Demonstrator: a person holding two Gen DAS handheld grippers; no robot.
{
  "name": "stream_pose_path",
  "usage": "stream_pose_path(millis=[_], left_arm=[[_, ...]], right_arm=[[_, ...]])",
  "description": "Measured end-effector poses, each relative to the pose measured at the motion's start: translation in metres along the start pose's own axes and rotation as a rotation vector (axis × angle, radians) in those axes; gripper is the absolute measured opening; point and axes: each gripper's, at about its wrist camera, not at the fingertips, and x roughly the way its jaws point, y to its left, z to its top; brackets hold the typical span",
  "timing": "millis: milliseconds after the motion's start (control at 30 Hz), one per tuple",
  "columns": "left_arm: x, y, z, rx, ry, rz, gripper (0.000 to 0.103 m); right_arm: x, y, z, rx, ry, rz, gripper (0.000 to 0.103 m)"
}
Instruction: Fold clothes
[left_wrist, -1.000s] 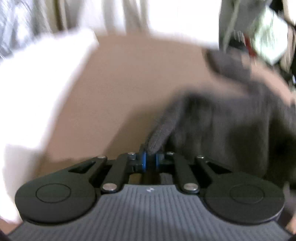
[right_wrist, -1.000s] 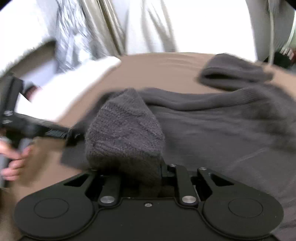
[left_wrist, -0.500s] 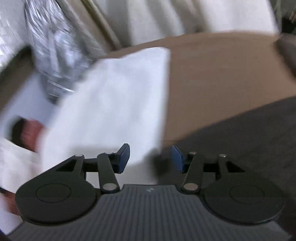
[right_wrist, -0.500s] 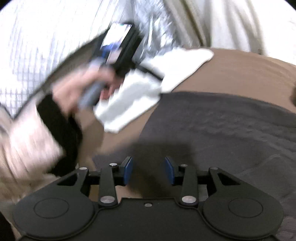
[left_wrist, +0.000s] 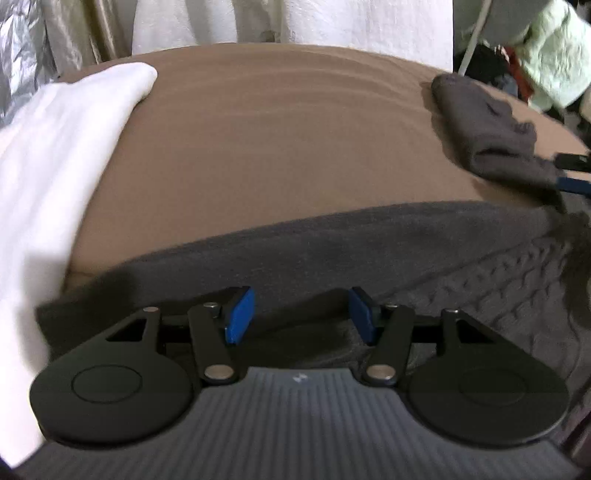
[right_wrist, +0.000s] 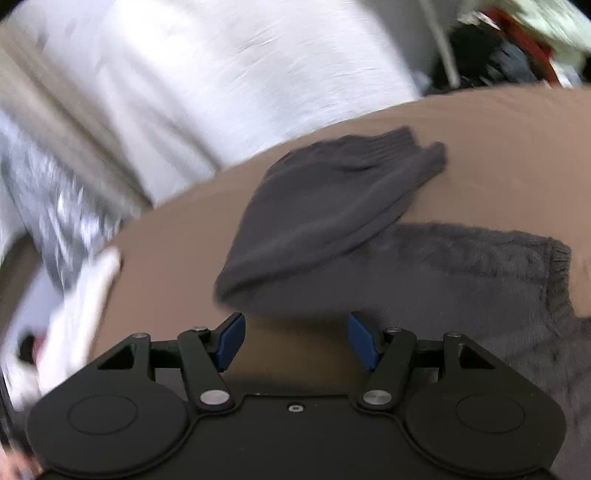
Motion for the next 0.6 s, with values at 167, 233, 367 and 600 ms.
stream_pose_path(millis=[167, 233, 367, 600], left_arm=[[0.009, 0.016, -0.005, -0.021, -0.026, -0.007, 0.056], [0.011, 0.023, -0.002, -0.023, -0.031, -0.003, 0.056], [0.008, 0.037, -0.001, -0.059, -0.045, -0.014, 0.056], [0.0, 0.055, 0.0, -0.122, -0.07, -0.016, 0.056]], right_arm=[[0.042, -0.014, 0.019, 0.157, -0.087, -0.044, 0.068], [0.061, -0.011, 0.025, 0.172, -0.089, -0.075, 0.078], [0.084, 0.014, 0.034, 0.053, -0.125, -0.156, 0.058], [0.052, 0.139, -0.007, -0.671, -0.282, -0.288, 0.016]])
